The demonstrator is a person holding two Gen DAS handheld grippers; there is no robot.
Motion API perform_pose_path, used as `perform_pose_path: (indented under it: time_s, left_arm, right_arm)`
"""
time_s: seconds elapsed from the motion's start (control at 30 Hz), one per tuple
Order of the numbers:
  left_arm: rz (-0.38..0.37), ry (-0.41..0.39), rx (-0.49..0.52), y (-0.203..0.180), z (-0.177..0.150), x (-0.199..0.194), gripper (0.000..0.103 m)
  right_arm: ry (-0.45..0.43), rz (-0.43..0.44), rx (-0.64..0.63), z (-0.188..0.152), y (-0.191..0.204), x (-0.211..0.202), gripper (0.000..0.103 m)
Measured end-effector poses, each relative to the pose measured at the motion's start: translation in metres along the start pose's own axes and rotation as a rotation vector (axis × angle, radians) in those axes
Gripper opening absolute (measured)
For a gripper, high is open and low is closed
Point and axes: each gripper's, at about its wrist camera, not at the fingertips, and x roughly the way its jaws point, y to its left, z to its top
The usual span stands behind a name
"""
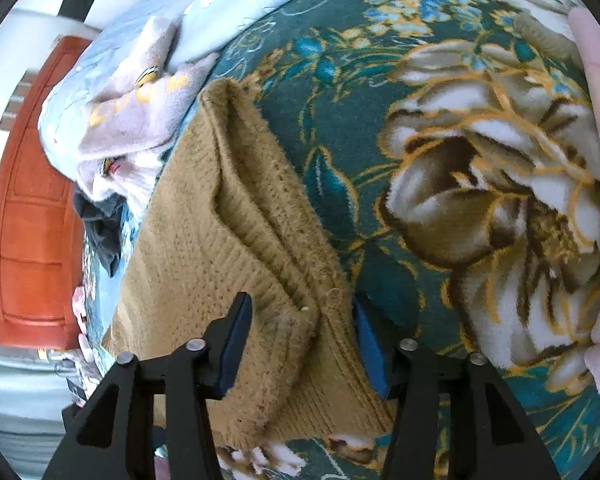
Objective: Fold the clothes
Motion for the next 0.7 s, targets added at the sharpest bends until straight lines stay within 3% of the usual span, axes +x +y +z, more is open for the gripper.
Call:
perform_pose_path:
  time_s: [0.1, 0.13, 0.4, 0.47, 0.7]
  left_arm:
    - [-0.002, -0.004, -0.007, 0.007, -0.001, -0.004, 0.029]
    - [-0.003, -0.005, -0.01, 0.009, -0.002, -0.007, 0.029]
    - [-0.026, -0.029, -0.049, 0.026, -0.002, -0.025, 0.034]
    - [-0.045, -0.072, -0.05, 0.031, -0.003, -0.038, 0.043]
    - [-0.105, -0.231, -0.052, 0.055, -0.007, -0.086, 0.048]
  right_arm:
    - [0.004, -0.032, -0.016, -0.004, 0.005, -0.004, 0.026]
    - [0.004, -0.042, -0.02, -0.004, 0.009, -0.005, 0.024]
    - [0.004, -0.09, -0.088, -0.008, 0.052, -0.017, 0.021]
    - [0.003, -0.092, -0.118, -0.007, 0.067, -0.019, 0.021]
    - [-0.009, -0.117, -0.323, -0.023, 0.141, -0.026, 0.021]
